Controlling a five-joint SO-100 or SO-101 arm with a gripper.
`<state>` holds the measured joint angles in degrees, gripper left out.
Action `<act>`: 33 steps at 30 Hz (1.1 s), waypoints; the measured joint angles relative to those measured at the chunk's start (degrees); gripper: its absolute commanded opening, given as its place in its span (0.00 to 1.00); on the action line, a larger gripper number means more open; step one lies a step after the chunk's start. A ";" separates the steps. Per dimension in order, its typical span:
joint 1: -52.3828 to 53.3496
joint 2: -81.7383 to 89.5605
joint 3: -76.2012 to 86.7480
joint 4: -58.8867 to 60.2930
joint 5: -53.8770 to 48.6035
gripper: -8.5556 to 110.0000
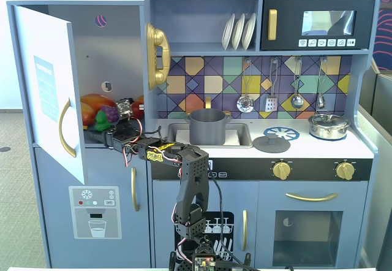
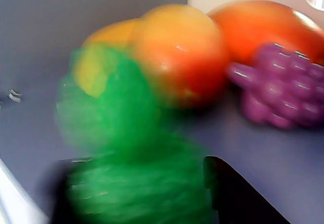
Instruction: Pick up the green pineapple from the left cabinet and place it in the gray recipient
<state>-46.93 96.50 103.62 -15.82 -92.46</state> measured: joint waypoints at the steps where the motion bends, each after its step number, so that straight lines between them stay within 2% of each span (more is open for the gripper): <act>1: -0.26 0.00 0.00 0.00 0.44 0.07; 9: -1.23 2.11 1.14 -2.37 1.23 0.07; 17: -6.15 21.80 12.39 -0.44 1.05 0.07; 26: -9.58 41.13 16.08 1.76 -6.42 0.07; 33: -8.17 52.47 16.08 5.36 -11.60 0.07</act>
<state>-55.11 148.97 119.71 -10.46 -104.06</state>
